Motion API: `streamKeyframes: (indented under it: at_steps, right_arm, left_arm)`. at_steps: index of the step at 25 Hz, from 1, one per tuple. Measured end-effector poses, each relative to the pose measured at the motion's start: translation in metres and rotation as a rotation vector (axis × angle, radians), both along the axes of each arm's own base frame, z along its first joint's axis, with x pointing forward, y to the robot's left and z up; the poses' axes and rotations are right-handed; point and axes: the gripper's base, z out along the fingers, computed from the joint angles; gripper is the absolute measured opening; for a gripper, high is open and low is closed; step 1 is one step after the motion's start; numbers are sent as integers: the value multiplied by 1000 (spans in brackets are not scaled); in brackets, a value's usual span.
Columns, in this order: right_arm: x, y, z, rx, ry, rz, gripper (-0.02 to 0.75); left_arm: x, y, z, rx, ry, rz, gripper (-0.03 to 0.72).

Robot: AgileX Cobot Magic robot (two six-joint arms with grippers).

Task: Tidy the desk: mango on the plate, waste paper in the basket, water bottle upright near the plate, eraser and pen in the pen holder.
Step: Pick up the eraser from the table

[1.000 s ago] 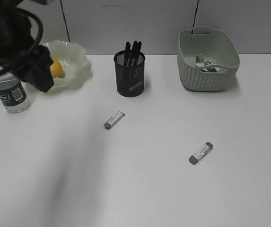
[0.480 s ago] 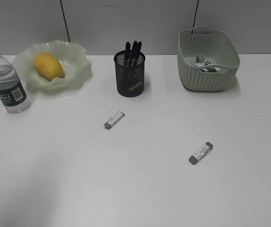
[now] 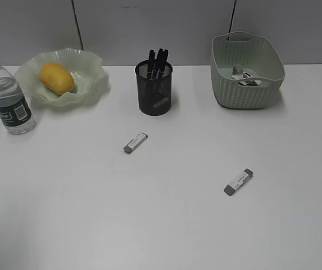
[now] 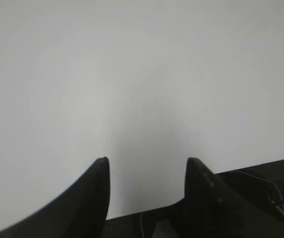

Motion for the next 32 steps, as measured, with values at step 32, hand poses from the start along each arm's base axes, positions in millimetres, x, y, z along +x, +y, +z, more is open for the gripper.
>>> streamKeyframes:
  at_steps: [32]
  right_arm:
    - [106, 66, -5, -146, 386, -87, 414]
  left_arm:
    - [-99, 17, 12, -101, -441, -10, 318]
